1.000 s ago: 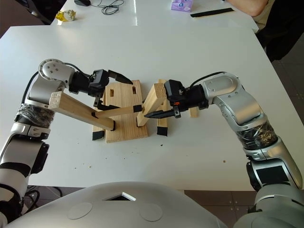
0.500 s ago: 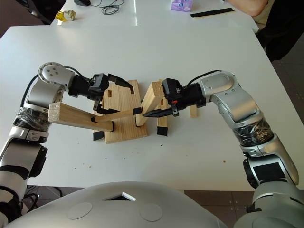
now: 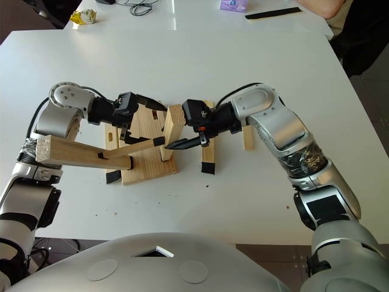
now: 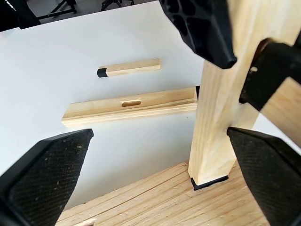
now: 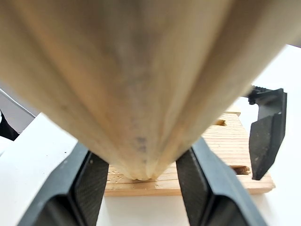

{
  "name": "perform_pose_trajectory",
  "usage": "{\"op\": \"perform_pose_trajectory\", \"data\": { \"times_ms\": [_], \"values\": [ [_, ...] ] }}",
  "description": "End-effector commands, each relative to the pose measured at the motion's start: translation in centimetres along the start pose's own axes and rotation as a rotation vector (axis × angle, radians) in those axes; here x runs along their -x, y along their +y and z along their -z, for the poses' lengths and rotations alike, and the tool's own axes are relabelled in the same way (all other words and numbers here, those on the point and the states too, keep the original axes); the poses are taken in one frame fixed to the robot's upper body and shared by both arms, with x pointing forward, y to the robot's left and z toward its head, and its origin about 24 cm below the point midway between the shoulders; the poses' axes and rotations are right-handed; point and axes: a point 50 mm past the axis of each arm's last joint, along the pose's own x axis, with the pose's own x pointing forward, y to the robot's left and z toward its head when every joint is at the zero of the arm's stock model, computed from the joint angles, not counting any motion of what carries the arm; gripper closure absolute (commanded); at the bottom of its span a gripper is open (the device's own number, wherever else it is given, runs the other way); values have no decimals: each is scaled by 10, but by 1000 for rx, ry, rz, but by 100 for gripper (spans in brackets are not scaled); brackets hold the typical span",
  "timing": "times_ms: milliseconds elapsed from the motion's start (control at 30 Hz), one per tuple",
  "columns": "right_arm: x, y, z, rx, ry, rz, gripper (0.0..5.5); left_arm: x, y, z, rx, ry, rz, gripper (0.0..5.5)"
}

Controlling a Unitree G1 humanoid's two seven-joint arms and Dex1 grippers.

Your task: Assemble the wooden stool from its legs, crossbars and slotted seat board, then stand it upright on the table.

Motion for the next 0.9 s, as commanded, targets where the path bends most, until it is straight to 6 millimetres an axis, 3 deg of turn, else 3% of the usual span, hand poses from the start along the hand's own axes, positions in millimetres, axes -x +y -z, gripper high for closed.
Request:
{"op": "perform_pose_trajectory", "data": {
  "times_ms": [33, 333, 467, 600, 700, 800, 900],
  "values": [
    [-15, 19, 36, -137, 116, -70, 348, 8, 24, -25, -60, -65, -150, 24],
    [-13, 25, 41, -158, 119, -62, 348, 46, 41, -38, -163, -35, -298, 24],
    [-13, 27, 42, -165, 117, -52, 348, 76, 42, -40, -185, -13, -400, 24],
    [-11, 30, 43, -177, 113, -26, 348, 98, 31, -33, -199, 42, -543, 24],
    [-7, 33, 43, -188, 109, 3, 348, 107, 6, -12, -163, 96, -575, 24],
    [1, 35, 43, -198, 110, 39, 348, 111, -16, 4, -167, 155, -557, 24],
    [18, 38, 43, -213, 127, 85, 348, 122, -25, 16, -161, 202, -622, 24]
  ]
}}
